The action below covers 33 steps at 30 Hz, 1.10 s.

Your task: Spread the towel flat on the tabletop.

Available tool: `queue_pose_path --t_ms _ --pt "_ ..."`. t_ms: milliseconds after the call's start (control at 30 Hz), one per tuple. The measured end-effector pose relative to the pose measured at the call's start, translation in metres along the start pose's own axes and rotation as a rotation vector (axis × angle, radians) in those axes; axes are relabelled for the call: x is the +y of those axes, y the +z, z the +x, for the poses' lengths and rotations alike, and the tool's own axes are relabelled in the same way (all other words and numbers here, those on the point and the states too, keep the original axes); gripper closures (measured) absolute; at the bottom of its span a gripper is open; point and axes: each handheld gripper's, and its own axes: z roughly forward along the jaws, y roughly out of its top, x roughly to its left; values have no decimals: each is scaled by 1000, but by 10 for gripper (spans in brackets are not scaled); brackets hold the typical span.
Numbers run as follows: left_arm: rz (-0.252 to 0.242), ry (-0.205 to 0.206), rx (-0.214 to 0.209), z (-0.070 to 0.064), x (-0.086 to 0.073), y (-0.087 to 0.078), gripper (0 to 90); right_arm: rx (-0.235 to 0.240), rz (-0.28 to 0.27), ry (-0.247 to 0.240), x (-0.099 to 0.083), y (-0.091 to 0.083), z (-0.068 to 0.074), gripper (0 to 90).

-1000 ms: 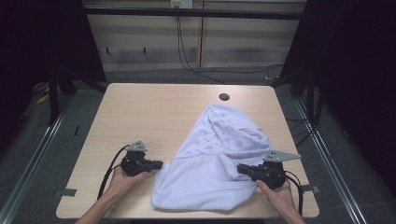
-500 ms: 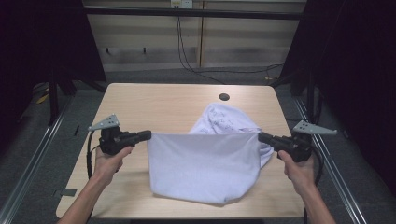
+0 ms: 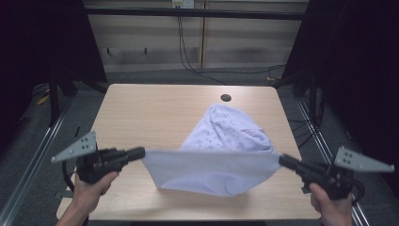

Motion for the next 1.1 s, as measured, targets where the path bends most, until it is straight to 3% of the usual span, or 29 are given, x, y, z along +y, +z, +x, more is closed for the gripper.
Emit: queue_pose_path --t_ms 67,100,133,167,200,233,267,300,333,400,433,500,633,700,733,767,800,833,867,900,933,967,1067,1100 --pt "28 -29 -39 -10 -19 -3 885 20 24 39 -25 -10 7 886" --pt "17 -30 -53 -18 -26 -6 885 10 37 49 -34 -14 15 886" --pt "10 -41 -95 -28 -30 -10 885 1 61 54 -41 -19 25 886" --pt "34 -33 -135 -39 -31 -14 885 -19 95 57 -44 -24 36 885" --pt "72 -4 -140 -50 -29 -18 884 -40 115 53 -45 -30 48 878" --pt "79 20 -150 -58 -28 -23 880 -38 118 51 -45 -37 58 845" --pt "79 20 -150 -58 -28 -23 860 -32 111 51 -44 -44 67 792" --pt "42 26 -180 -64 -28 -32 798 -39 107 44 -42 -49 73 725" --pt "17 8 -169 -63 -30 -35 731 -35 100 46 -39 -52 75 680" --pt "16 5 -161 -57 -32 -35 738 -29 88 43 -36 -52 72 667" --pt "22 7 -126 -51 -35 -32 742 -37 88 26 -35 -49 68 664" --pt "47 -49 -133 -34 -39 -18 738 -52 111 41 -39 -35 55 653" --pt "159 -97 -37 10 -48 24 692 -26 173 58 -56 9 24 640" --pt "222 -90 -3 32 -51 47 705 -54 253 49 -65 35 10 618" --pt "249 -103 -8 43 -54 60 744 -48 289 51 -69 46 3 611" --pt "293 -142 -53 55 -56 73 774 -51 317 41 -72 57 -3 599" --pt "293 -142 -53 55 -56 73 774 -64 334 47 -74 67 -10 583" --pt "324 -103 19 68 -60 98 818 -68 352 63 -76 75 -17 573" --pt "324 -103 19 68 -60 98 837 -75 363 61 -77 83 -23 568" --pt "388 -93 20 80 -64 124 825 -95 378 63 -79 90 -29 551" --pt "388 -93 20 80 -64 124 820 -95 378 63 -79 90 -29 551" --pt "418 -108 11 88 -67 143 807 -102 389 101 -82 102 -41 538" --pt "493 -99 29 92 -74 164 759 -107 405 145 -86 116 -52 490" --pt "490 -79 35 90 -78 166 773 -114 417 151 -87 120 -54 491"
